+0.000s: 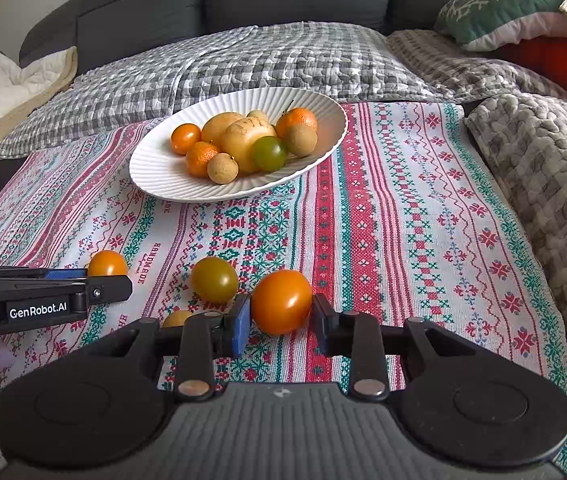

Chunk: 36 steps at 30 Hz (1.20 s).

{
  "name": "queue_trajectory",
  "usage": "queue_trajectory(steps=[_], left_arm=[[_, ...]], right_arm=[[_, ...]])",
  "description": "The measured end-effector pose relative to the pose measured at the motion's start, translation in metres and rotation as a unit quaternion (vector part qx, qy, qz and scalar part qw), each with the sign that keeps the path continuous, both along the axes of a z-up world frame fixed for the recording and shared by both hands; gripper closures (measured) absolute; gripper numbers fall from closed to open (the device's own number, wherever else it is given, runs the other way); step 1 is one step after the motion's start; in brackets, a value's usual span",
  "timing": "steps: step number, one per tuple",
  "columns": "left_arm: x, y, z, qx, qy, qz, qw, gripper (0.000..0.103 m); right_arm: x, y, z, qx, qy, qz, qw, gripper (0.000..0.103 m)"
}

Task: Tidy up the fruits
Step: 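Carry both orange tomatoes over the white plate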

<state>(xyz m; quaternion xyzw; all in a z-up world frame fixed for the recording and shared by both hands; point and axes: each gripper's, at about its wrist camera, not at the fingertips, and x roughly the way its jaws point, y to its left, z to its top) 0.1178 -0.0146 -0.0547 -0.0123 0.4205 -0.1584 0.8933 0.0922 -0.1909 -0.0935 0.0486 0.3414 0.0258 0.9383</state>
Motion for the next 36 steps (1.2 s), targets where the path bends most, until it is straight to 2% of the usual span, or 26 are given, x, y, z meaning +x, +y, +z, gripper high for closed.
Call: queue_trajectory(steps=[8,13,17,26,36], left_arm=[[-0.001,0.001,0.007,-0.020,0.008,-0.005,0.9998,0.072],[-0.004,-0.003,0.018,-0.032,-0.009,-0.012,0.9994,0.072],[-0.004,-0.009,0.024,-0.026,-0.025,-0.019,0.9992,0.072],[0.021,-0.024,0.036,0.002,-0.057,-0.032,0.9978,0.072],[0.072,-0.032,0.027,0.046,-0.080,-0.049,0.9945,0.072]], right_arm=[[0.001,-0.011,0.007,0.062,0.004,-0.013,0.998,0.074],[-0.001,-0.018,0.019,0.106,-0.016,-0.017,0.994,0.074],[-0.001,-0.020,0.027,0.129,-0.031,-0.023,0.991,0.074],[0.022,-0.009,0.045,0.111,-0.064,-0.003,0.992,0.074],[0.055,-0.002,0.035,0.095,-0.078,0.013,0.992,0.074]])
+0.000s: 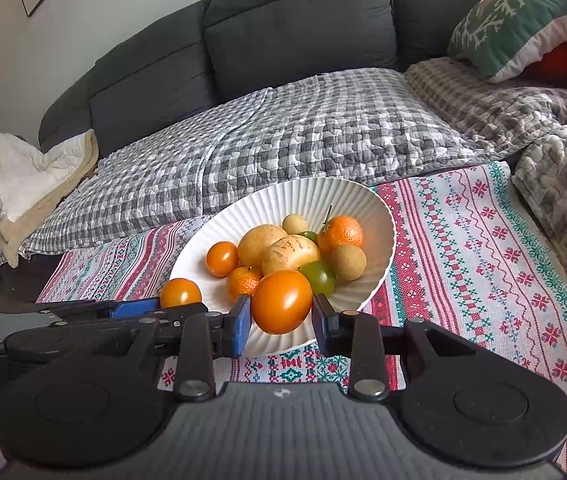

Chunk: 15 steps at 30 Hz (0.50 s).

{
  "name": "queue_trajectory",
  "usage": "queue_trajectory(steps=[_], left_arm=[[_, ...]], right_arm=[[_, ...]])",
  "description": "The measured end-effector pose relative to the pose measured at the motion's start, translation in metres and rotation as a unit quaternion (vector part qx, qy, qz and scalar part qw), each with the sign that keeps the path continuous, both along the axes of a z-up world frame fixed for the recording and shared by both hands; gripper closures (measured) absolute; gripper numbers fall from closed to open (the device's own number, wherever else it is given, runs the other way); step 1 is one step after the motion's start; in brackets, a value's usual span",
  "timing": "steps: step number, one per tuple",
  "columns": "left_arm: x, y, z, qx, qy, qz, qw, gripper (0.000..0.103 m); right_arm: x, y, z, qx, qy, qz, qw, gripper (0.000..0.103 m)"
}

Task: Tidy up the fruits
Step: 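Carry both orange tomatoes over the white plate, then lower both orange tomatoes into the plate and open both tools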

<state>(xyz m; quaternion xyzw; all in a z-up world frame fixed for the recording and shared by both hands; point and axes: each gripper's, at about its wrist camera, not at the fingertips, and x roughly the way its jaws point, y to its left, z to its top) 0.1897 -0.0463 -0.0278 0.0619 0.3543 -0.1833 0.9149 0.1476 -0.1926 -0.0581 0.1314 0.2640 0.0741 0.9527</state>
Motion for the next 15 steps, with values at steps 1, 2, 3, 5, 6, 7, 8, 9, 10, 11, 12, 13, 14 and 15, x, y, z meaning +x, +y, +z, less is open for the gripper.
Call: queue_trajectory(steps=[1,2,3,5,6,7,8,9,10,11,12,13,14,15], left_arm=[[0.0020,-0.0010,-0.0017,0.006,-0.003,-0.004,1.0000,0.072],[0.0025,-0.0024,-0.0027,0.010,-0.007,-0.009,0.9999,0.072],[0.0034,-0.0035,-0.0034,0.012,-0.009,-0.012,0.9998,0.072],[0.0057,-0.0056,-0.0046,0.018,-0.012,-0.016,0.9996,0.072],[0.0068,-0.0059,-0.0051,0.019,-0.013,-0.016,0.9996,0.072],[0.0078,-0.0061,-0.0055,0.018,-0.013,-0.017,0.9996,0.072],[0.0087,-0.0059,-0.0057,0.017,-0.013,-0.017,0.9996,0.072],[0.0087,-0.0058,-0.0060,0.016,-0.014,-0.017,0.9996,0.072],[0.0087,-0.0054,-0.0062,0.015,-0.015,-0.018,0.9996,0.072],[0.0087,-0.0052,-0.0066,0.014,-0.016,-0.019,0.9996,0.072],[0.0083,-0.0051,-0.0067,0.014,-0.018,-0.020,0.9995,0.072],[0.0081,-0.0049,-0.0067,0.015,-0.019,-0.021,0.9995,0.072],[0.0080,-0.0046,-0.0067,0.014,-0.020,-0.021,0.9995,0.071],[0.0076,-0.0044,-0.0066,0.014,-0.020,-0.021,0.9995,0.071]], right_arm=[[0.0015,0.0008,-0.0010,-0.002,-0.001,0.001,1.000,0.074],[0.0031,0.0028,-0.0021,-0.008,-0.002,0.004,1.000,0.074],[0.0044,0.0040,-0.0030,-0.013,-0.002,0.005,1.000,0.074],[0.0071,0.0066,-0.0049,-0.026,-0.002,0.006,1.000,0.074],[0.0080,0.0073,-0.0057,-0.028,-0.001,0.007,1.000,0.074],[0.0090,0.0076,-0.0064,-0.030,0.000,0.008,1.000,0.074],[0.0095,0.0080,-0.0069,-0.032,0.000,0.008,0.999,0.074],[0.0101,0.0086,-0.0072,-0.035,0.000,0.009,0.999,0.074],[0.0102,0.0087,-0.0073,-0.036,-0.001,0.009,0.999,0.074],[0.0105,0.0088,-0.0074,-0.036,-0.001,0.009,0.999,0.074],[0.0106,0.0087,-0.0074,-0.036,-0.002,0.009,0.999,0.074],[0.0106,0.0088,-0.0074,-0.035,-0.002,0.009,0.999,0.074],[0.0106,0.0087,-0.0075,-0.035,-0.002,0.008,0.999,0.074],[0.0107,0.0088,-0.0077,-0.035,-0.002,0.007,0.999,0.073]])
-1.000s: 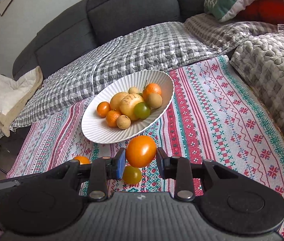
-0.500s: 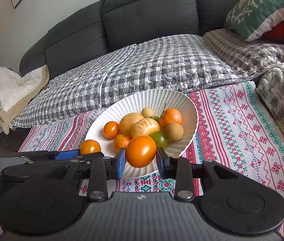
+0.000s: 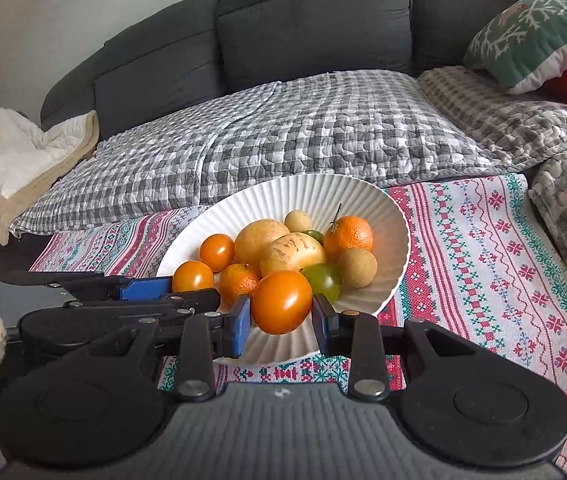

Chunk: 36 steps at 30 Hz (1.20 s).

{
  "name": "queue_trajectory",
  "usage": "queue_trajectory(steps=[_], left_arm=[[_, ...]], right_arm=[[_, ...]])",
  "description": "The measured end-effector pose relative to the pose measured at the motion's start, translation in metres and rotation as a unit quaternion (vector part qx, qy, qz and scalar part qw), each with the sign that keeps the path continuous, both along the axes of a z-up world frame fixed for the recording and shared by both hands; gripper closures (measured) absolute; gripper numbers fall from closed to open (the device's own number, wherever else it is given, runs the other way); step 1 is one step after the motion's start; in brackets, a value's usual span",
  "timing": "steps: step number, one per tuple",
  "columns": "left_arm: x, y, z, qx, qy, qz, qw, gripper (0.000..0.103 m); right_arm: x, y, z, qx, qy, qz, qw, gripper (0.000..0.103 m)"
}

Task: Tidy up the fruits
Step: 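Lower both orange tomatoes into the plate and open both tools, then withdraw both tools toward the last green tomato and tan fruit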

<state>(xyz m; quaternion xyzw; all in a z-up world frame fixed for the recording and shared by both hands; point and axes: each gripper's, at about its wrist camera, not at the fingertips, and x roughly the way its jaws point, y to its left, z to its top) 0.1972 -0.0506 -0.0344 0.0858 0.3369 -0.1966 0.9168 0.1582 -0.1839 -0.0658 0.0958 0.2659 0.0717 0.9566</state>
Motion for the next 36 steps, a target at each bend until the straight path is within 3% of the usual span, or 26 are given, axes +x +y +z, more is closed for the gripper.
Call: queue_trajectory(steps=[6,14,23,36], left_arm=[[-0.002,0.002,0.001,-0.002,-0.005,0.001,1.0000,0.066],[-0.012,0.004,0.008,-0.005,-0.004,0.005,1.0000,0.039],[-0.032,0.011,0.019,-0.014,0.003,0.013,0.9998,0.021],[-0.067,0.030,0.024,-0.013,0.027,0.044,0.9986,0.011]], right_arm=[[-0.003,-0.001,0.001,0.003,-0.001,-0.008,1.000,0.068],[-0.014,-0.004,0.009,-0.003,-0.003,-0.013,1.000,0.050],[-0.033,-0.007,0.016,-0.020,0.011,-0.021,1.000,0.033],[-0.069,-0.006,0.021,-0.042,0.033,-0.028,0.998,0.018]])
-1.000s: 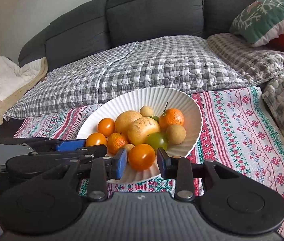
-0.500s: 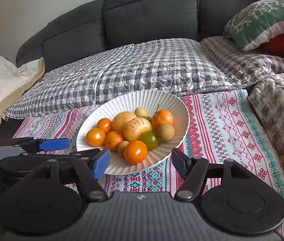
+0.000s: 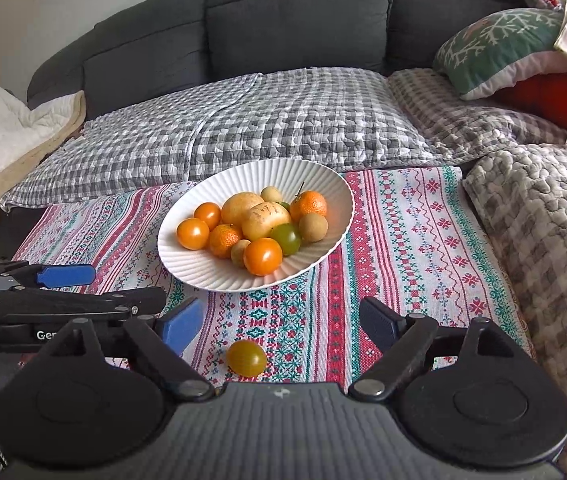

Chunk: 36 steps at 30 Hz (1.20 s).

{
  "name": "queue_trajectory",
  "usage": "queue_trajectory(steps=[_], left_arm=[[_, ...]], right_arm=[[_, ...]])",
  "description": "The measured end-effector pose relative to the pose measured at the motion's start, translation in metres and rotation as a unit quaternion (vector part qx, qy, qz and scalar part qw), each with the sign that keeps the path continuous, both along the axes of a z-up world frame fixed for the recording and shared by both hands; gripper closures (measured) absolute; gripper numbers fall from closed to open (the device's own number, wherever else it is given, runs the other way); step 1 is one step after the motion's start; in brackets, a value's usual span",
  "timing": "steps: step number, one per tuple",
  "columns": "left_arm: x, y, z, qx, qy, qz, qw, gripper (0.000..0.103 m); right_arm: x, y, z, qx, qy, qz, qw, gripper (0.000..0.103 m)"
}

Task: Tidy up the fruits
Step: 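Withdraw both tools toward the last green tomato and tan fruit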

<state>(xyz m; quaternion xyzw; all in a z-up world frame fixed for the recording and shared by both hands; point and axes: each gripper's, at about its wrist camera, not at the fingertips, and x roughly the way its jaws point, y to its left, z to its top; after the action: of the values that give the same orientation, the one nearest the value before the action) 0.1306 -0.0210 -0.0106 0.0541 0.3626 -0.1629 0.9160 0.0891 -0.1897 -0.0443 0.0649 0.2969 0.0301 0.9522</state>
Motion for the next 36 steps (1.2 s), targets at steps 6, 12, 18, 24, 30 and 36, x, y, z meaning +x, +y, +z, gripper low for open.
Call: queue_trajectory(steps=[6,12,18,24,30,36], left_arm=[[-0.015,0.006,-0.003,0.003,0.011,0.010,0.9999,0.006],[-0.031,0.009,-0.004,0.005,0.016,0.014,0.9998,0.003],[-0.044,0.009,-0.007,0.007,0.020,0.018,0.9996,0.002],[-0.054,0.007,-0.012,0.018,0.022,0.019,0.9994,0.001],[-0.064,0.002,-0.018,0.033,0.018,0.005,0.9993,0.001],[-0.069,-0.013,-0.026,0.061,0.009,-0.022,0.9978,0.001]], right_arm=[[-0.015,0.000,0.001,0.004,0.008,-0.007,1.000,0.014],[-0.027,0.004,0.000,0.003,0.012,-0.010,1.000,0.011],[-0.039,0.004,-0.004,0.001,0.014,-0.016,1.000,0.009],[-0.049,0.001,-0.010,-0.003,0.017,-0.030,0.999,0.007],[-0.056,-0.006,-0.019,-0.008,0.026,-0.038,0.999,0.005],[-0.059,-0.014,-0.027,-0.038,0.034,-0.053,0.997,0.004]])
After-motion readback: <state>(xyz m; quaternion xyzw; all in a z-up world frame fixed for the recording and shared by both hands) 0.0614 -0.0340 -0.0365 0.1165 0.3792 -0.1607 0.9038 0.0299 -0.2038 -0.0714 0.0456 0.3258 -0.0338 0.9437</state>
